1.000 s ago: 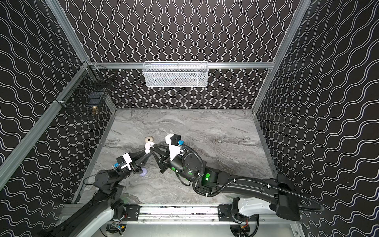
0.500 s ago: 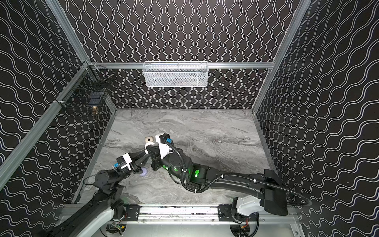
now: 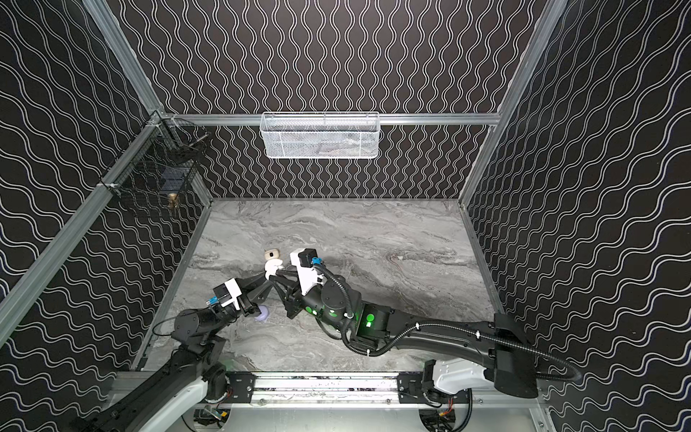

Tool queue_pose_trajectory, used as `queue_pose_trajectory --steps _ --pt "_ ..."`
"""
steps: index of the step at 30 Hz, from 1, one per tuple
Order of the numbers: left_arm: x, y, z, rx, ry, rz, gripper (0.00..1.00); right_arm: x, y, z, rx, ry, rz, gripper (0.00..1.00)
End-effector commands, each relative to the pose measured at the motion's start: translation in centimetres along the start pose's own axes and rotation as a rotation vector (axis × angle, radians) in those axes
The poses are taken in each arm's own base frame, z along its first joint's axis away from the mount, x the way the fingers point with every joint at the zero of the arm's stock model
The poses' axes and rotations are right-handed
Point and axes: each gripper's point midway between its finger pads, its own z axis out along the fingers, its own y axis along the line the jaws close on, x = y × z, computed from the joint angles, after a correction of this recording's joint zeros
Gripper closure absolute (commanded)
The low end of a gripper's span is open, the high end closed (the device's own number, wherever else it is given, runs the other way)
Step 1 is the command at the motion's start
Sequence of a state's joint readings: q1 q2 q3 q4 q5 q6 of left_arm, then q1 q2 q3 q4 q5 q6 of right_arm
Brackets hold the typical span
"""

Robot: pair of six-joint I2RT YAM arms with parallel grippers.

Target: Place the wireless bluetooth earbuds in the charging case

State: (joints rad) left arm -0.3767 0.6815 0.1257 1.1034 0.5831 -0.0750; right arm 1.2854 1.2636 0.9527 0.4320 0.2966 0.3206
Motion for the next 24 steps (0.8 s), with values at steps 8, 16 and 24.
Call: queue_pose_trajectory --steps 8,16,24 --pt "-1.4 -1.0 0.1 0.06 -0.029 0.035 1.0 -0.4 -4.1 1.2 0.25 0.026 -0.048 0.99" --pt "-1.5 -1.1 0.2 0.07 -0.024 0.032 1.0 0.4 -2.1 2.5 0.145 0.077 -0.067 1.0" --pt "-1.5 -1.1 0.3 0.078 -0.023 0.035 1.0 0.8 -1.1 3.0 0.095 0.102 -0.075 1.0"
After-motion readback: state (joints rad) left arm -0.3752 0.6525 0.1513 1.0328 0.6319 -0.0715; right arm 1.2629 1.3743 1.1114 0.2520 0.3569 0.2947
